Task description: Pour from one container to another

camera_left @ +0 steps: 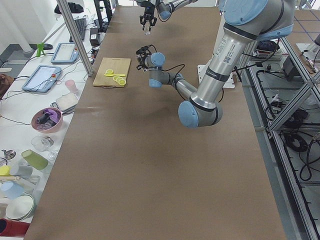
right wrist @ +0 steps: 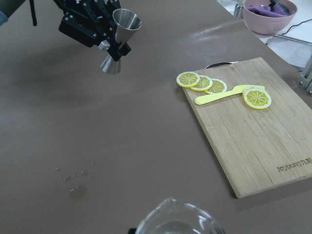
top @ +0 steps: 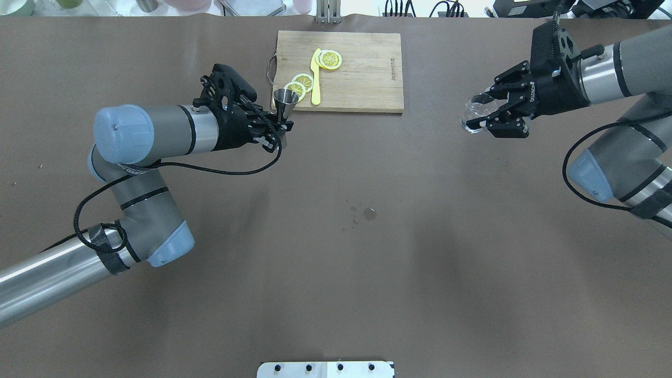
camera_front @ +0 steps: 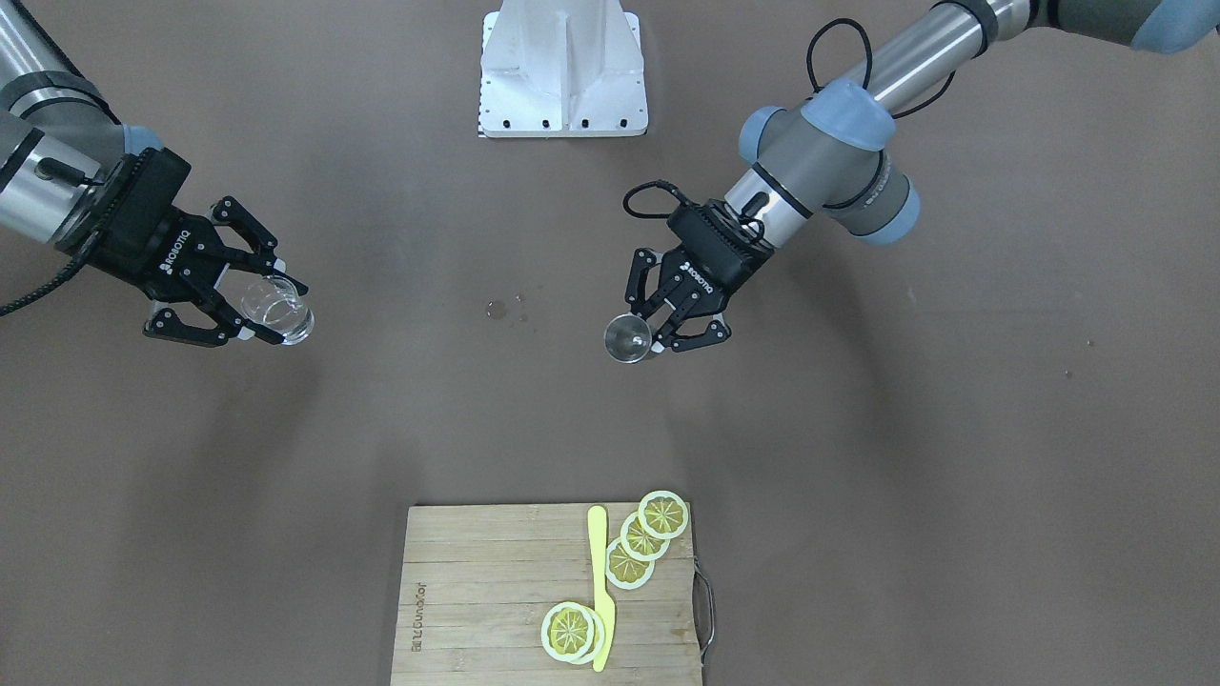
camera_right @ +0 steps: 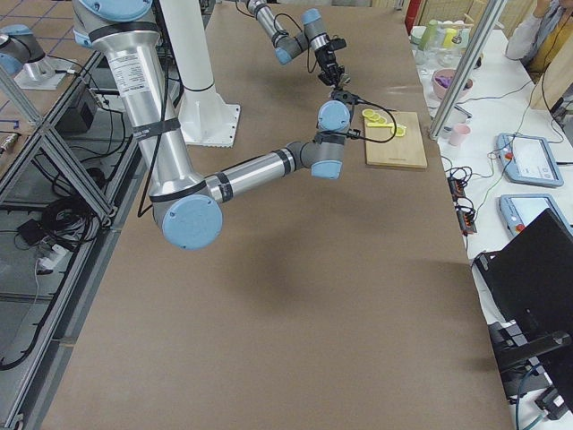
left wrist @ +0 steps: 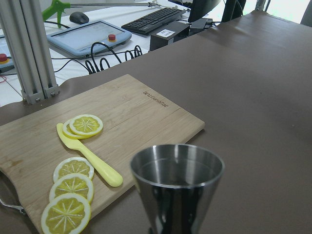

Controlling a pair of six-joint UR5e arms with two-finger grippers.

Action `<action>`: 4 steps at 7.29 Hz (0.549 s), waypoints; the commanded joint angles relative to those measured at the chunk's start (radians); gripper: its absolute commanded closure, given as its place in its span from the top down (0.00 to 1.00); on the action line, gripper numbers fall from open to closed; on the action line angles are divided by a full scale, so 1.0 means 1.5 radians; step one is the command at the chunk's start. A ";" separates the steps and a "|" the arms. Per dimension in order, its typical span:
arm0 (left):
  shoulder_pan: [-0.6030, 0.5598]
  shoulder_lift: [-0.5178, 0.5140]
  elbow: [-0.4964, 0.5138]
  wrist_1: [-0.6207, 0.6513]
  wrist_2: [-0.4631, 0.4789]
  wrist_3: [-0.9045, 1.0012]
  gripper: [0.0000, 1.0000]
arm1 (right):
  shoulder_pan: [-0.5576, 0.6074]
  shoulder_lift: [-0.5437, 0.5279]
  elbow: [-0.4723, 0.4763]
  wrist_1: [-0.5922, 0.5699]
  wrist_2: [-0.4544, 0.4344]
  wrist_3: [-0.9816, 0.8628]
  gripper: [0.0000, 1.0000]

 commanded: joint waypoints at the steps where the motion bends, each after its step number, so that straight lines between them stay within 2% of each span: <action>1: 0.051 -0.028 0.000 -0.001 0.001 0.034 0.00 | 0.001 -0.002 0.002 0.001 -0.002 -0.001 0.00; 4: 0.071 -0.027 -0.008 -0.003 0.000 0.137 0.00 | -0.004 -0.001 0.015 -0.014 -0.018 -0.029 0.00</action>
